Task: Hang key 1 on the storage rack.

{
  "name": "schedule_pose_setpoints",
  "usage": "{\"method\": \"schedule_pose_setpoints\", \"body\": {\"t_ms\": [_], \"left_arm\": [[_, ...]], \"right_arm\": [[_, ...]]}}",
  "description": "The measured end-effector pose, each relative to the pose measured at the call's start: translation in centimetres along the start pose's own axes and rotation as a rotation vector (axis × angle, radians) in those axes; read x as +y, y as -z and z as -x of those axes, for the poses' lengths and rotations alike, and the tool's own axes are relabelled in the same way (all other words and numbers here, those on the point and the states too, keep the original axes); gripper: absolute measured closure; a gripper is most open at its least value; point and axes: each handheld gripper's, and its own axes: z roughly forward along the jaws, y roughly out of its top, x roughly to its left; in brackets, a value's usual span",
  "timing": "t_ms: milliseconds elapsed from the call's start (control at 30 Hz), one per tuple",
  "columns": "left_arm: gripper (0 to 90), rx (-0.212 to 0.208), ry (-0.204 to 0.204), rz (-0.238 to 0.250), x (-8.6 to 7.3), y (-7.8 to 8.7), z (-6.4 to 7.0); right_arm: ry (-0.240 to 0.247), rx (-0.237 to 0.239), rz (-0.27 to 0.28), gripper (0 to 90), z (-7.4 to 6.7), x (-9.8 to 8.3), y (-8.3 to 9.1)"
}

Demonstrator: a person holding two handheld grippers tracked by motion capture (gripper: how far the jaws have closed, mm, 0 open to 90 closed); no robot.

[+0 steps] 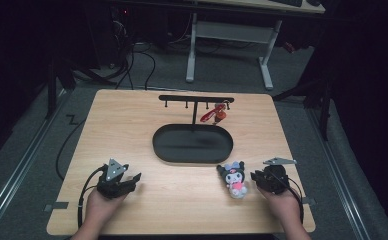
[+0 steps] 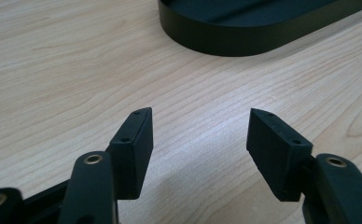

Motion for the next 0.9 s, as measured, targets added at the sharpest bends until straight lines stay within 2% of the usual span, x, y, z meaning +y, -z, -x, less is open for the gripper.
{"method": "schedule_pose_setpoints", "body": {"t_ms": [100, 167, 267, 400, 533, 733, 900], "left_arm": [[40.2, -0.006, -0.014, -0.005, 0.1, -0.2, 0.1], [39.8, -0.021, -0.009, -0.005, 0.2, -0.3, 0.2], [39.5, -0.054, 0.004, 0.007, 0.4, -0.4, 0.4], [39.4, -0.068, -0.017, 0.005, 0.6, -0.6, 0.7], [39.4, -0.078, -0.026, 0.003, 0.6, -0.6, 1.0], [39.4, -0.094, -0.034, 0.004, 0.6, -0.6, 1.1], [39.5, -0.097, -0.042, 0.001, 0.7, -0.6, 1.2]], "right_arm": [[-0.015, 0.003, -0.037, 66.0, -0.1, -0.6, 0.8], [-0.02, -0.003, -0.057, 64.2, -0.2, -0.7, 1.2], [-0.043, -0.01, -0.117, 59.8, -0.6, -0.7, 1.3], [-0.069, -0.001, -0.196, 56.7, -0.5, -0.3, 1.7], [-0.073, 0.007, -0.268, 53.4, -0.7, 0.6, 2.0], [-0.03, -0.006, -0.375, 46.0, -1.4, 1.4, 2.1], [0.0, -0.012, -0.453, 40.7, -2.7, 2.5, 2.3]]}}
